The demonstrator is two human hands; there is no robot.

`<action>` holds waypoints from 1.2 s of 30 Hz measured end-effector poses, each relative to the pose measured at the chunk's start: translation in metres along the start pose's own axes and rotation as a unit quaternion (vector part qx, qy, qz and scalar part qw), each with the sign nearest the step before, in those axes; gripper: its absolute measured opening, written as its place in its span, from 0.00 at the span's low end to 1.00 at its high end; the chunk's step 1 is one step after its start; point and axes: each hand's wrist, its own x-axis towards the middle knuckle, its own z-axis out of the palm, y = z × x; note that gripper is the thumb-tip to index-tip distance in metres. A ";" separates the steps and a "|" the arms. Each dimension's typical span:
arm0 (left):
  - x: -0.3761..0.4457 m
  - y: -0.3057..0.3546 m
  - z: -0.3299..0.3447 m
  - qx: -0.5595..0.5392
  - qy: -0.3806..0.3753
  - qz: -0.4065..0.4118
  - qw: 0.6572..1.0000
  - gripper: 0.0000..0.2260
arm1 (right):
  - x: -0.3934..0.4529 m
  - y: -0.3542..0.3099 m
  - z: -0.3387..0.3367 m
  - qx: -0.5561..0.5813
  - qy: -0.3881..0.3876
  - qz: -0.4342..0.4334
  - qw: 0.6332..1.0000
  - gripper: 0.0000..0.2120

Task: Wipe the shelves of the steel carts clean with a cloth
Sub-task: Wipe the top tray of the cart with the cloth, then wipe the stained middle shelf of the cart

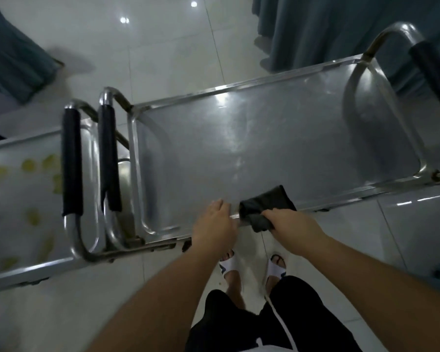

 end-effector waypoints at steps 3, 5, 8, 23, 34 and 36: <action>-0.038 -0.008 0.010 -0.003 0.036 -0.027 0.999 0.22 | -0.015 -0.018 0.008 -0.036 -0.027 -0.006 0.999 0.11; -0.058 -0.010 0.017 -0.001 0.046 -0.040 0.998 0.22 | -0.025 -0.027 0.014 -0.054 -0.052 -0.004 0.997 0.11; -0.083 -0.011 0.027 0.005 0.031 -0.068 0.997 0.23 | -0.040 -0.031 0.015 -0.056 -0.079 0.017 0.995 0.11; -0.183 0.029 0.091 0.013 -0.138 -0.121 0.983 0.20 | -0.150 -0.013 0.061 0.043 -0.074 0.067 0.994 0.09; -0.180 -0.084 0.095 0.043 -0.129 -0.119 0.983 0.22 | -0.116 -0.087 0.114 0.128 -0.030 0.094 0.987 0.09; -0.179 -0.109 0.097 0.050 -0.132 -0.129 0.982 0.22 | -0.105 -0.102 0.128 0.147 -0.019 0.109 0.983 0.08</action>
